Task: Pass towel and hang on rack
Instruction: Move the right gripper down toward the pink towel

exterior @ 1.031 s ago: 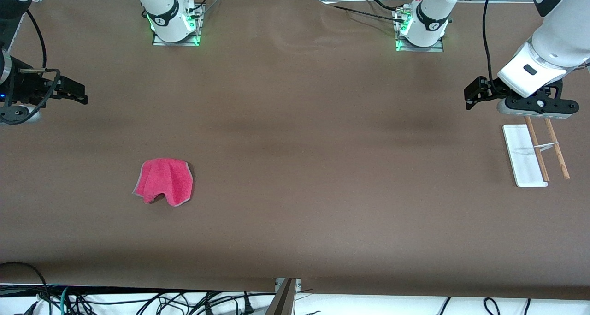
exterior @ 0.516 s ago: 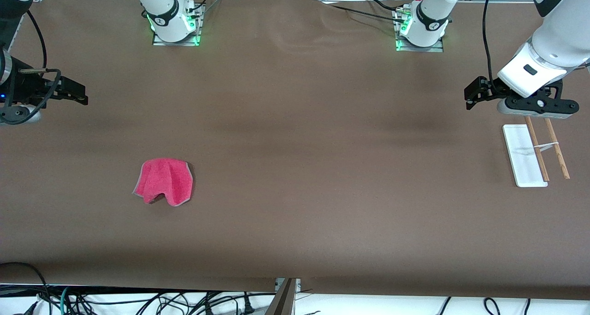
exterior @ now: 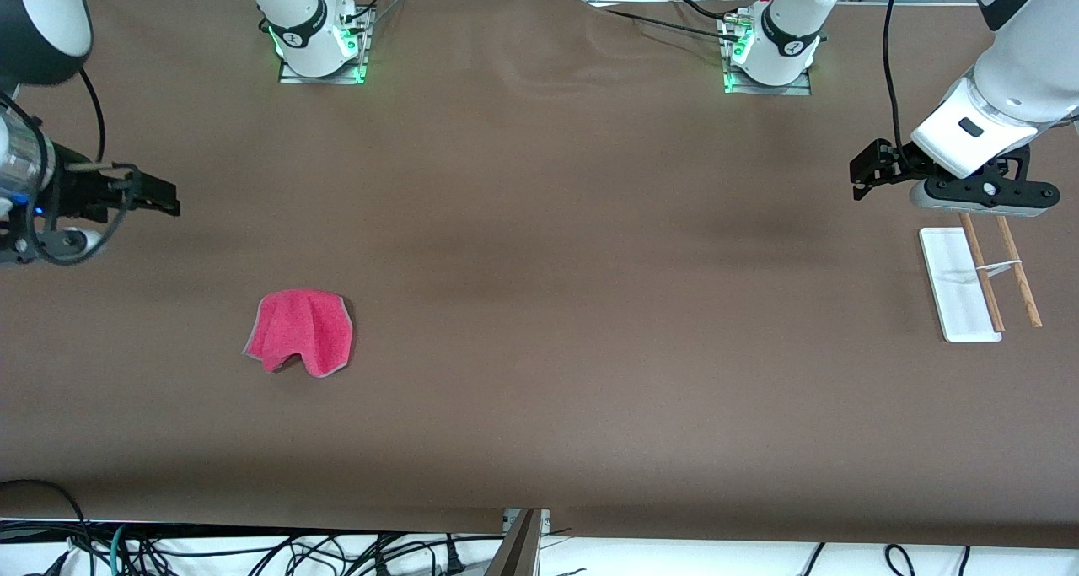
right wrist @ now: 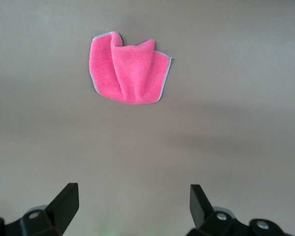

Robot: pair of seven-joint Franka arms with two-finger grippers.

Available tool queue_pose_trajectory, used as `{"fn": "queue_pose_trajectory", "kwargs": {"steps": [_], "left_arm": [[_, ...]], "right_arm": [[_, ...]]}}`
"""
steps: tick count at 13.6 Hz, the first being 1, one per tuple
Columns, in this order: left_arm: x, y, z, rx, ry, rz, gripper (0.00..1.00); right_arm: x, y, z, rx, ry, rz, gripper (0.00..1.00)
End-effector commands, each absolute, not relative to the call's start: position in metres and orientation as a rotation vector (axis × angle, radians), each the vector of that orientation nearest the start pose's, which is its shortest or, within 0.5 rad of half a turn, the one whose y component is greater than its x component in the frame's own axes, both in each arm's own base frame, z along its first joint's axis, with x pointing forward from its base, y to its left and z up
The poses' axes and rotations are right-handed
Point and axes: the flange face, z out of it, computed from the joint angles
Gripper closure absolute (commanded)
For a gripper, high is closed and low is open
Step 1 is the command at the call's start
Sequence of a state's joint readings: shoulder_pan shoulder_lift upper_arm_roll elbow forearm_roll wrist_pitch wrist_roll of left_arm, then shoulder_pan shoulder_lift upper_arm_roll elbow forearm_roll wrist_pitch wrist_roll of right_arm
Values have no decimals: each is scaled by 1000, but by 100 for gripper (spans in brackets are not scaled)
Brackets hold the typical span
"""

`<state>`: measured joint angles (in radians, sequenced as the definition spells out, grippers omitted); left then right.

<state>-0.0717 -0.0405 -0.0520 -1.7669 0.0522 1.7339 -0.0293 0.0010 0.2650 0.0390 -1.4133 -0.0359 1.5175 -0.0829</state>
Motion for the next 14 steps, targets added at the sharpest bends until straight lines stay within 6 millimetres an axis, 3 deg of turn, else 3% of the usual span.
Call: {"fn": "queue_pose_trajectory", "kwargs": {"steps": [1,3,5,7,11,14], "left_arm": [[549,-63,576,-3090,166,-10,0],[548,-68,575,-3089,175,-6,0],[548,-68,576,-3089,175,-6,0],[548,-65,575,-3088,173,2,0],[549,-66,580,-3088,170,4,0],[549,-70,581,-3087,181,1,0]], "right_arm": [[651,10,485,-3158,-172,268,0],[669,-3,447,-3146,-185,253,0],[683,-18,405,-3107,-352,253,0],[693,-34,363,-3085,-391,248,0],[714,-39,295,-3083,-482,143,0],[717,-38,256,-3068,-542,126,0]]}}
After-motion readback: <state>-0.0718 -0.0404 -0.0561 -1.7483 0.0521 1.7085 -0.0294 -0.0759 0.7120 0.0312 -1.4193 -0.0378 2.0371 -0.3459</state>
